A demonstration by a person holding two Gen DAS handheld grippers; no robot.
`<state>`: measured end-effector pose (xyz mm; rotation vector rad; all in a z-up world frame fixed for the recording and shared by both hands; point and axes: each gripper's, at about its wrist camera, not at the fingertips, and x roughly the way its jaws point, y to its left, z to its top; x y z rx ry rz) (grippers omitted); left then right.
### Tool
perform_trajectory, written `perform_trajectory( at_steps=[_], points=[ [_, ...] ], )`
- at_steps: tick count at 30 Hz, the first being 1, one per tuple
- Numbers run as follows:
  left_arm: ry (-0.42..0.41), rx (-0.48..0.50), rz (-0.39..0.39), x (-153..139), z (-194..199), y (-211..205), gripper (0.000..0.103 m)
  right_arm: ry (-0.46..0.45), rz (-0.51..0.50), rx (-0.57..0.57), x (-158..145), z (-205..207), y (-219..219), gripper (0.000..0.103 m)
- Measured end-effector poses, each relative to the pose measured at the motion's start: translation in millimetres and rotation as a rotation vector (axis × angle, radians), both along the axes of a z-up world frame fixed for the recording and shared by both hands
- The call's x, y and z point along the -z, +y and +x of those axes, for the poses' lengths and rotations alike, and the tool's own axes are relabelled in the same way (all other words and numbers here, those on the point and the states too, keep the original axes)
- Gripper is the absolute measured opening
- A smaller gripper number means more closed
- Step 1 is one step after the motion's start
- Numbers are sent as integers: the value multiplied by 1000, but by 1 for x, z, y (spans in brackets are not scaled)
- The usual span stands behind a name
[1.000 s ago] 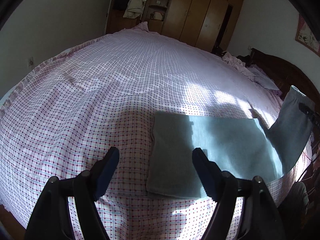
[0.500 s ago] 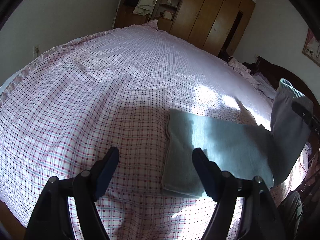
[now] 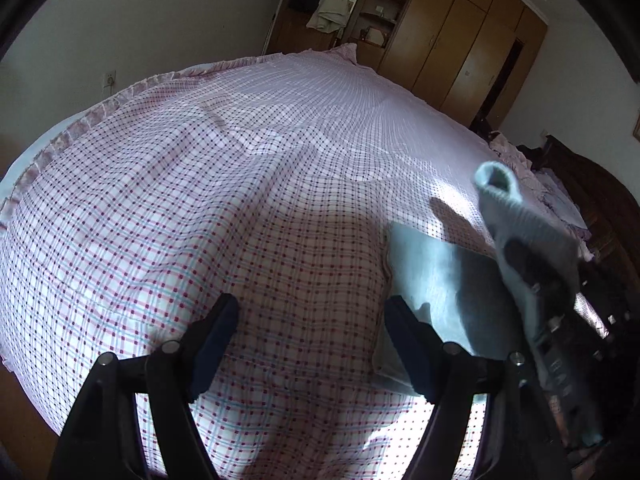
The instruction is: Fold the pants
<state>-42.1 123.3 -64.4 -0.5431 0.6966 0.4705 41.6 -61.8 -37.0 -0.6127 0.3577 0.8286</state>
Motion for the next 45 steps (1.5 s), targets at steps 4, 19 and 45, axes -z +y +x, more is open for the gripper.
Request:
perform_trajectory(
  at_steps=[4,19,45],
  points=[
    [-9,-14,-15,2,-12,6,80,-38,-84,-29,39,-19,19,9],
    [-13,-14,-55,3,-17,1,82,-38,-66,-46,46,-27,29,9],
    [3,-17,-49,2,-34,-2,80,86,-65,-77,59,-33,30,14]
  ],
)
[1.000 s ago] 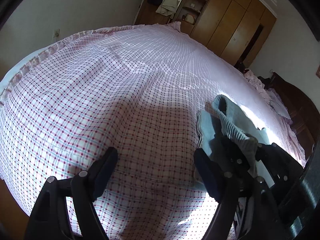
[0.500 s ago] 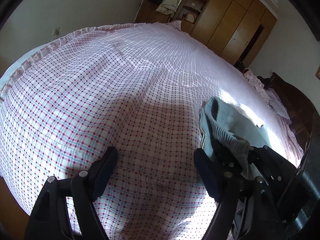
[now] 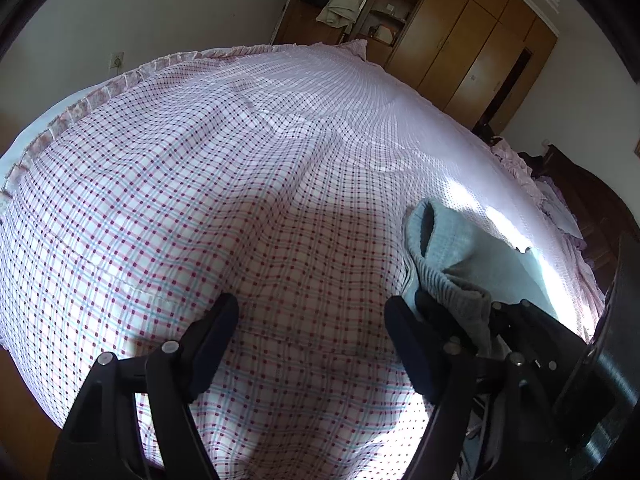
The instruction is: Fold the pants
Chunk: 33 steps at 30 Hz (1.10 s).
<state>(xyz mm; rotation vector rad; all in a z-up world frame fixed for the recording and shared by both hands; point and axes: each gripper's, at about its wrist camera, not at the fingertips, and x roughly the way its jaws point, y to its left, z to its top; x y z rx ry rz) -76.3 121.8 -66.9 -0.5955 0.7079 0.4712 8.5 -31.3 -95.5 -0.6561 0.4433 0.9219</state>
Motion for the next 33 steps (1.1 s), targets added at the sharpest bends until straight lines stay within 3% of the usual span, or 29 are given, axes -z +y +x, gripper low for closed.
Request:
perform_trajectory(
  at_steps=[4,6,8,12,16,21,25,29,31,32,33],
  points=[
    [-41,9,-3,-4,-2,-1,83,72,65,-67,-7,-5,-5,37],
    [-64,9,-18,-5,-5,1,83,130,104,-124,-12,-12,-6,64],
    [-93,9,-35,-9,-7,2,83,125,117,-171,-15,-24,-4,68],
    [-187,4,-74,-15,-19,9,83,105,120,-256,-19,-44,-2,67],
    [-257,9,-136,-18,-27,19,86,205,151,-276,-28,-38,-11,67],
    [-249,10,-161,-23,-17,24,86,361,236,-234,-44,-4,-48,67],
    [-222,54,-61,-47,0,10,85,482,331,-156,-59,42,-102,67],
    [-209,170,65,-80,29,-23,85,580,431,-97,-66,94,-169,67],
    [-206,246,124,-89,49,-47,85,645,483,-85,-64,120,-202,59],
    [-189,286,151,-90,61,-58,85,686,500,-79,-60,131,-214,45],
    [-159,323,177,-88,74,-70,85,719,514,-53,-55,144,-225,24]
  ],
)
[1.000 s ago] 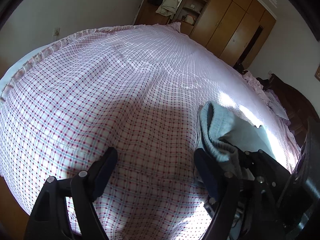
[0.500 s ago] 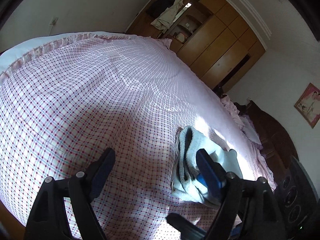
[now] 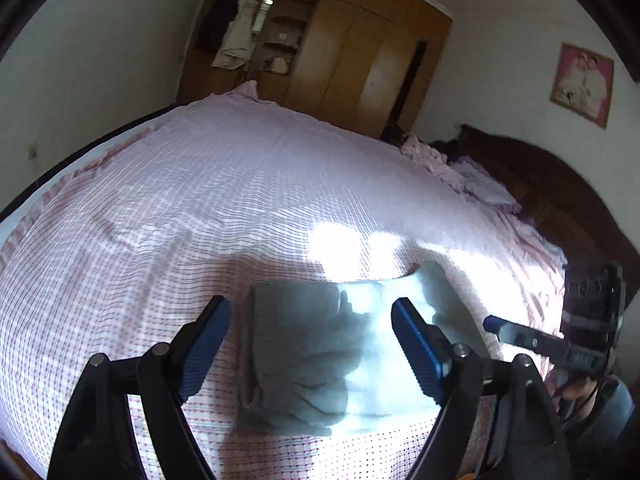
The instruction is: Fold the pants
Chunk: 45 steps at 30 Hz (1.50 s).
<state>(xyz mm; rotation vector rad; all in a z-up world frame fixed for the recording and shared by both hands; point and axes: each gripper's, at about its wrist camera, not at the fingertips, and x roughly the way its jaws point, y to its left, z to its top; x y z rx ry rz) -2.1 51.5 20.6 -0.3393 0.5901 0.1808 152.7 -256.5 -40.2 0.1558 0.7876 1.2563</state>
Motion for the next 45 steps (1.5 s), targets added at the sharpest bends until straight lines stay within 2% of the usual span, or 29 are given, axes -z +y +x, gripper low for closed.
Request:
perform_trajectory(
  at_steps=[1,2,5,7,9,10,11,14,19,22,23,26,29,31,33,35,37,38,41,45],
  points=[
    [33,30,29,6,11,-13,79,44,-8,25,8,12,-10,15],
    [71,58,55,13,23,-22,67,82,-35,46,16,21,-15,2],
    [163,85,84,43,42,-38,43,93,-140,111,38,23,-18,0],
    [212,84,71,65,44,-36,38,83,-163,106,52,16,-18,0],
    [279,58,96,88,42,-29,29,90,-191,110,70,14,-21,0],
    [301,47,115,96,40,-26,19,106,-195,116,79,14,-23,0],
    [295,49,120,100,38,-23,16,130,-193,120,90,12,-24,0],
    [282,43,83,102,32,-18,14,162,-158,124,108,8,-37,0],
    [260,44,142,98,25,-26,15,201,-129,149,103,1,-55,0],
    [222,63,97,83,22,-27,29,148,-88,142,83,2,-52,0],
    [203,74,77,78,22,-25,29,133,-64,128,76,4,-46,0],
    [174,106,49,63,32,-23,29,123,-23,90,60,19,-18,0],
    [151,132,54,52,59,-25,29,120,-10,35,52,40,34,0],
    [141,138,53,53,76,-20,29,128,-32,17,52,58,66,0],
    [191,130,56,64,92,-15,29,149,-82,6,62,75,92,0],
    [277,99,65,86,101,-4,19,134,-191,46,79,86,117,0],
    [235,115,12,98,92,8,16,161,-178,61,91,93,120,0],
    [223,113,4,99,88,12,11,168,-161,73,91,95,117,0],
    [206,116,-30,96,81,19,10,119,-160,135,84,97,101,0],
    [182,102,-25,90,76,15,10,163,-147,221,81,121,75,0]
  ],
)
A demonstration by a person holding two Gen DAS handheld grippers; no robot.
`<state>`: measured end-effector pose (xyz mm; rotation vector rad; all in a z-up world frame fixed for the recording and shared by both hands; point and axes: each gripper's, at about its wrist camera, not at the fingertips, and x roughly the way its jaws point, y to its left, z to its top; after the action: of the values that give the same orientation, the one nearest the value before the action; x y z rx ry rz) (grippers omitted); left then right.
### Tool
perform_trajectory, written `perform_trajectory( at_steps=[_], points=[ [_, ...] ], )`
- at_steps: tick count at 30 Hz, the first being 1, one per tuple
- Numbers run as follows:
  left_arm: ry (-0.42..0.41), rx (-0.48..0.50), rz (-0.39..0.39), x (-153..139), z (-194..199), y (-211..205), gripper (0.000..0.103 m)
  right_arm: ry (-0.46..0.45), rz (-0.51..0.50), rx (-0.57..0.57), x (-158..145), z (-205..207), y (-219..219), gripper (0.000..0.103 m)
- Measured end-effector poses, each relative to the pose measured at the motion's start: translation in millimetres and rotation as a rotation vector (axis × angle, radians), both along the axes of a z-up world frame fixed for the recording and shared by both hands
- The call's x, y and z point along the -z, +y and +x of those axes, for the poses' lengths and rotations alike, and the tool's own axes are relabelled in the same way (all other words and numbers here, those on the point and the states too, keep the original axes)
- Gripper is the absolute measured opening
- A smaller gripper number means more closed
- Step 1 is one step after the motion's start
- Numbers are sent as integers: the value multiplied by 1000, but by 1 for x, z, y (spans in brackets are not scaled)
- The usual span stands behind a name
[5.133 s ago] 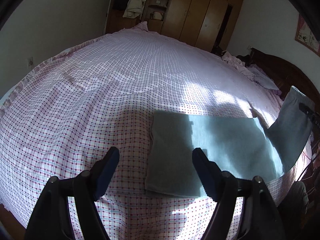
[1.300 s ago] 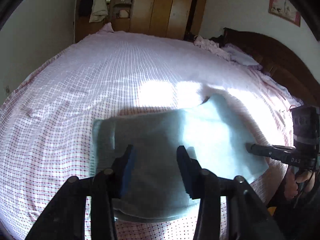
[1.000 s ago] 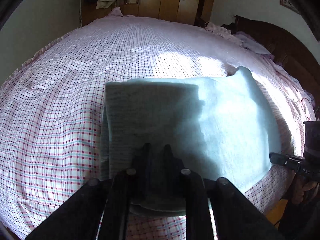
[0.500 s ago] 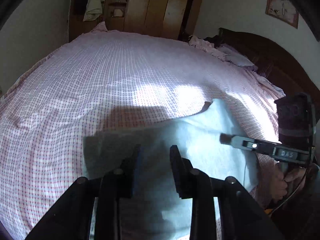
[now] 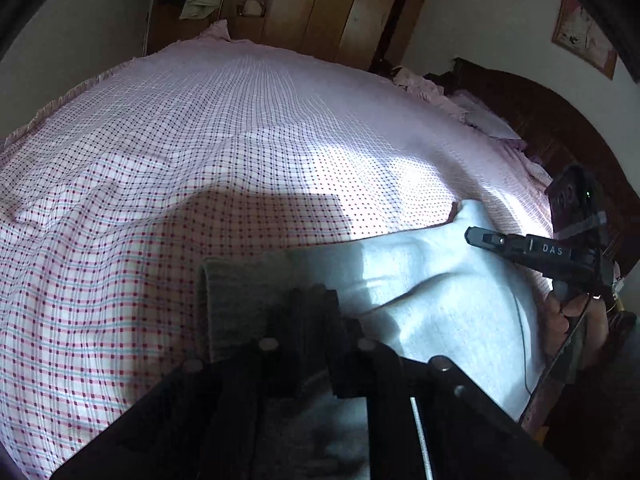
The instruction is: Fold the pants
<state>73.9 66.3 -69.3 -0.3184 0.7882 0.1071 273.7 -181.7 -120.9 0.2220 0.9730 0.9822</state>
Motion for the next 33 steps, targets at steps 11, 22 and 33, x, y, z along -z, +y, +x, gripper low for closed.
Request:
perform_trajectory(
  at_steps=[11,22,33],
  points=[
    [-15,-2,-63,-1,-11,11,12,45,9,122,-5,28,-68,2],
    [-44,34,-103,-12,-59,4,41,198,91,-44,21,-16,-84,26],
    [-39,53,-91,-11,-43,-6,44,242,67,3,27,34,-31,2]
  ],
)
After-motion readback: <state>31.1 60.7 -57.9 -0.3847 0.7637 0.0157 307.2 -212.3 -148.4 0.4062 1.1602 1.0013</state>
